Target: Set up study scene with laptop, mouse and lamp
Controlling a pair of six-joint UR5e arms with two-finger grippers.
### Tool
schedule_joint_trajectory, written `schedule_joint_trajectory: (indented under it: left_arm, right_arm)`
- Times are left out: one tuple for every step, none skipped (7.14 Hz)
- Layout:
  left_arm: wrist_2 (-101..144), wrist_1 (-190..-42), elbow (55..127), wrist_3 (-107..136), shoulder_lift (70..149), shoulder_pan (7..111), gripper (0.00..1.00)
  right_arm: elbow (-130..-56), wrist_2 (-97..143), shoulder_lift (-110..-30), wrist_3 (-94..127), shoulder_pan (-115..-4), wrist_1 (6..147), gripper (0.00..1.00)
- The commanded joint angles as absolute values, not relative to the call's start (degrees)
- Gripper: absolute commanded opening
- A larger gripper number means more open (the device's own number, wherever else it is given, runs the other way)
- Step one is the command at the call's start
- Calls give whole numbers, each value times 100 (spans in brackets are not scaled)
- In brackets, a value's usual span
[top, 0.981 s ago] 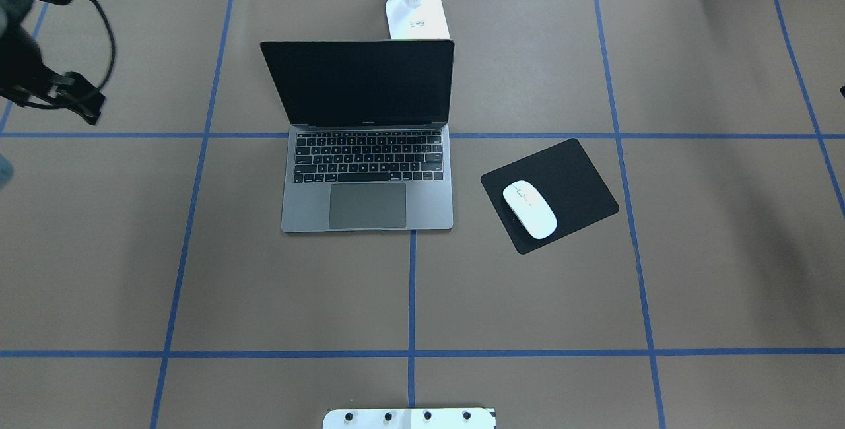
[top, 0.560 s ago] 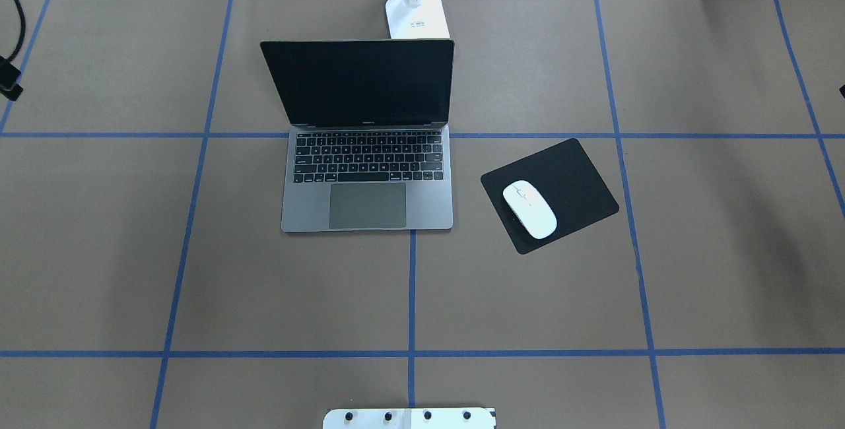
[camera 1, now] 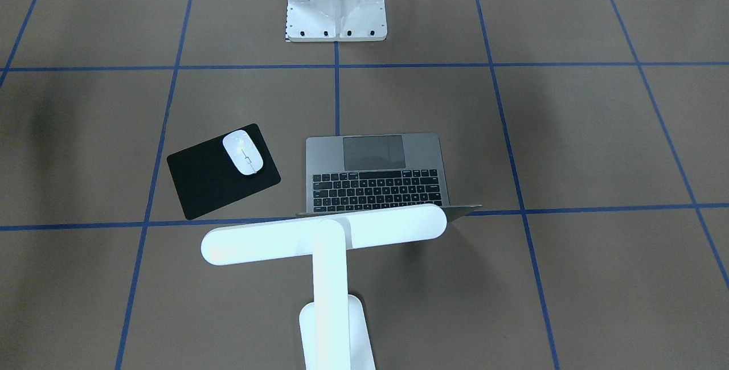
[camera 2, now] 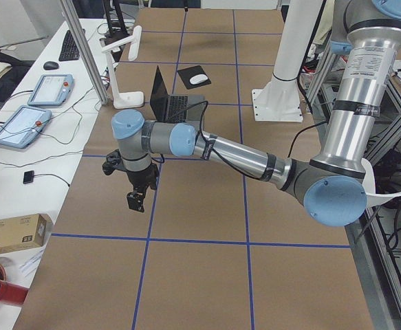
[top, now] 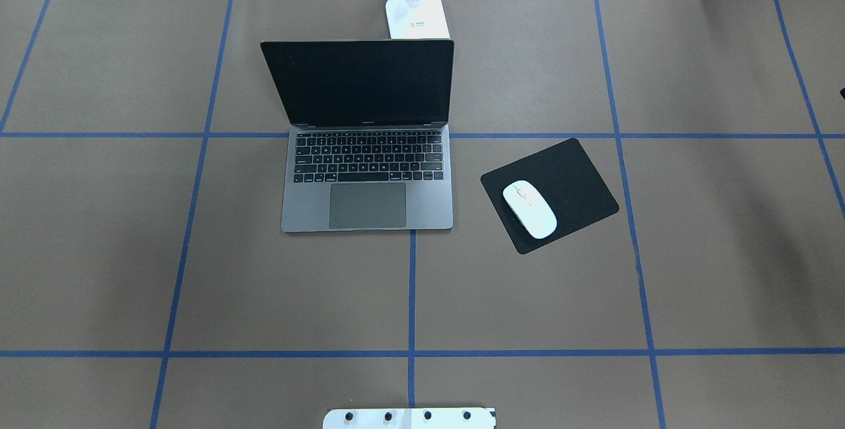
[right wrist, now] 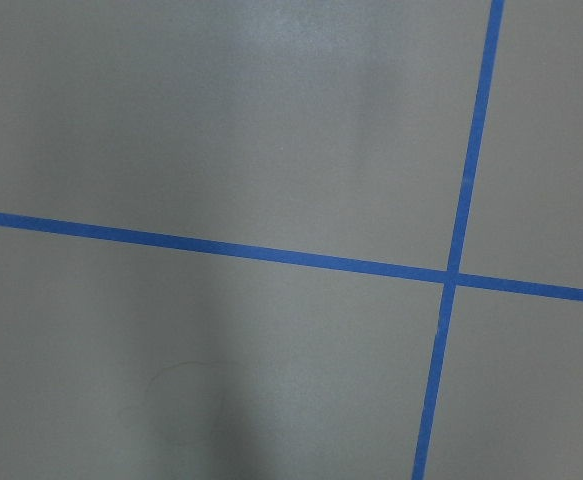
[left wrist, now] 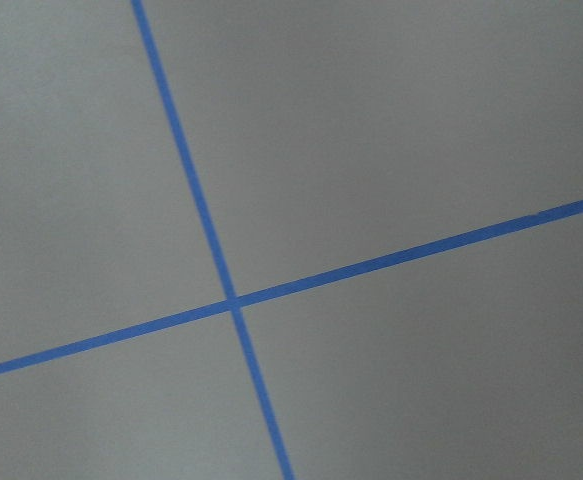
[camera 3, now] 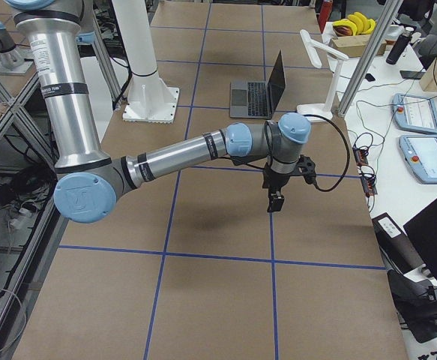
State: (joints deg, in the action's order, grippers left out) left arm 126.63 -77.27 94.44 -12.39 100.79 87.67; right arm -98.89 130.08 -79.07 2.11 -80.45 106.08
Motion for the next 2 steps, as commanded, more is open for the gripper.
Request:
schedule_joint_trajectory:
  left_arm:
    - [12656,-8251,8983,-1529,9888,9061,99]
    - [12665,-8244,8974,-1512,9896,9062,99]
  right_arm:
    - [-9905,13008,-7919,220,-8051,10608,100]
    - [-9914,12999,-7928,220,-8051,10608,100]
